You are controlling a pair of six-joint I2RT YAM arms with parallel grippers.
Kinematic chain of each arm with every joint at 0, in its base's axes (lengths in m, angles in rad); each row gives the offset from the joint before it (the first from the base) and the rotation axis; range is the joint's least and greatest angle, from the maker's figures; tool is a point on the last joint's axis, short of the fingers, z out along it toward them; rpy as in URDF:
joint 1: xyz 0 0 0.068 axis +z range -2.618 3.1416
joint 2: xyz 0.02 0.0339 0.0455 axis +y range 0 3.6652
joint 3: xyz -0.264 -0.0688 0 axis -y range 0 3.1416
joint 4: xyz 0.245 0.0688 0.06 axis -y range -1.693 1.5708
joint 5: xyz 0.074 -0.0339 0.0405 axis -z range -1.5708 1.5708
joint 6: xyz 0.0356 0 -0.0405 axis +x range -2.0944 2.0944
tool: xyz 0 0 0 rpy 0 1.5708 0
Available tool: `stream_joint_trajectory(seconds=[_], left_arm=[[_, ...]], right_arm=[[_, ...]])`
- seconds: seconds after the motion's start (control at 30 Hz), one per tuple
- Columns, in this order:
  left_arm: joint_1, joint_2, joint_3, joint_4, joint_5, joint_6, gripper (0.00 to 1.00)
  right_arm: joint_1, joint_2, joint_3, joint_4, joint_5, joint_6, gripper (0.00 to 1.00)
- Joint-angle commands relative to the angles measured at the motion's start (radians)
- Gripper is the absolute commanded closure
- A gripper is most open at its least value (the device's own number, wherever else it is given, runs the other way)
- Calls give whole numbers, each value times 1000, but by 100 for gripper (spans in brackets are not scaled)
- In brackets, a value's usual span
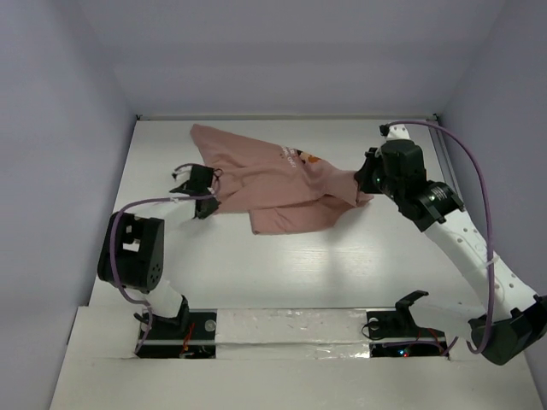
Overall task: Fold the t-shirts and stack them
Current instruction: Flatten the tshirt out
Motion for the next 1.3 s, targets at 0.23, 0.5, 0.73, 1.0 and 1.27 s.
stream_joint_trajectory(seconds=[0.23, 0.5, 0.73, 1.0, 1.27], left_arm=[[271, -66, 70, -75, 7, 173, 61], [204, -287, -121, -48, 122, -54, 64], [191, -204, -142, 60, 90, -183, 64], [200, -145, -132, 115, 16, -228, 63], [243, -108, -143, 173, -1, -234, 64]], right_arm=[[2, -90, -81, -44, -139, 51, 100], [2, -98, -101, -32, -158, 52, 100], [2, -87, -93, -29, -165, 37, 100], [2, -104, -100, -38, -155, 45, 100], [2, -102, -106, -41, -149, 52, 100]])
